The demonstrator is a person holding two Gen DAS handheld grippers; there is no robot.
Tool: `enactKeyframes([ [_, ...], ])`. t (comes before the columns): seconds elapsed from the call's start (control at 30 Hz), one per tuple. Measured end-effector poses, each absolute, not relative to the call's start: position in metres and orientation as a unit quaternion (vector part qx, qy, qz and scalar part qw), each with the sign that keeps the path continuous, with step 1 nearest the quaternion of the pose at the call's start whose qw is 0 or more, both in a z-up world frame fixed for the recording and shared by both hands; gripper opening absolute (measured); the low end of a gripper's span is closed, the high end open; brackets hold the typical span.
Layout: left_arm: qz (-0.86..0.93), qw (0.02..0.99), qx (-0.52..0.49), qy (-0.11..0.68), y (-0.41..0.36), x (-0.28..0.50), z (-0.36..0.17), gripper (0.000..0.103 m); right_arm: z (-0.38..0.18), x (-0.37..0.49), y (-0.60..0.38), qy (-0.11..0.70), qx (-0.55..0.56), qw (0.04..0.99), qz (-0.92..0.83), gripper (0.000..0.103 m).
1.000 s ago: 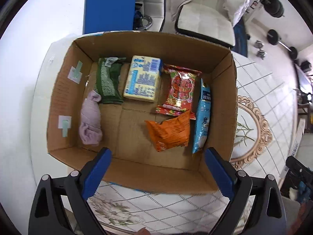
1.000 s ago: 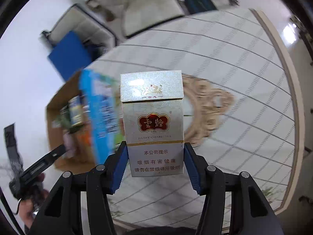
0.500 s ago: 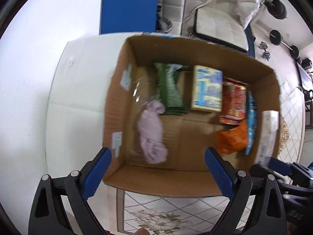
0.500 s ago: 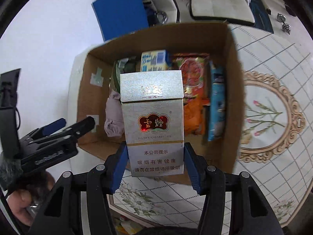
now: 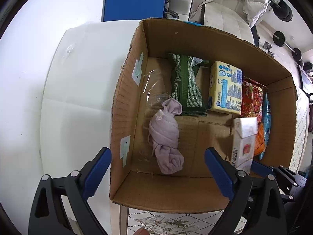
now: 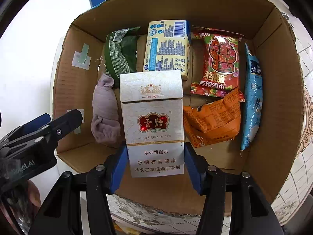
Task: Organize soft objects
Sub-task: 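Lower the cigarette pack into the box and open the right tool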
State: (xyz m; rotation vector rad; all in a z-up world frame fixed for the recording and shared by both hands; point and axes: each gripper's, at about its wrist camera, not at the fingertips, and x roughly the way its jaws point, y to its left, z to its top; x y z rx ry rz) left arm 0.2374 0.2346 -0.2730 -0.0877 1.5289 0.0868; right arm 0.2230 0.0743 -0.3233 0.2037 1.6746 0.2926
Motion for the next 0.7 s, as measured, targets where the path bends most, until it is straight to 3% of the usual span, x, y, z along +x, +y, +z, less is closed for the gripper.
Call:
enactKeyframes([
  [0.07,0.037,0.722,-0.041,0.690,0.234,0.236,-0.271,0.098,-0.326,0.223,0.074,0.742,0.090,0.652,0.128,0.060],
  [0.13,0.035,0.724,-0.040,0.687,0.232,0.236,-0.268,0.098,-0.322,0.222,0.072,0.739,0.090,0.655,0.126,0.073],
  [0.17,0.034,0.726,-0.039,0.686,0.231,0.236,-0.266,0.098,-0.318,0.221,0.068,0.736,0.089,0.659,0.125,0.075],
  [0.47,0.034,0.746,-0.032,0.664,0.214,0.224,-0.240,0.098,-0.270,0.210,0.034,0.698,0.044,0.711,0.072,0.085],
  [0.53,0.033,0.751,-0.034,0.658,0.208,0.219,-0.233,0.098,-0.258,0.208,0.024,0.691,0.039,0.720,0.059,0.094],
  [0.7,0.032,0.764,-0.036,0.643,0.196,0.204,-0.216,0.098,-0.240,0.199,0.000,0.678,0.044,0.733,0.039,0.097],
])
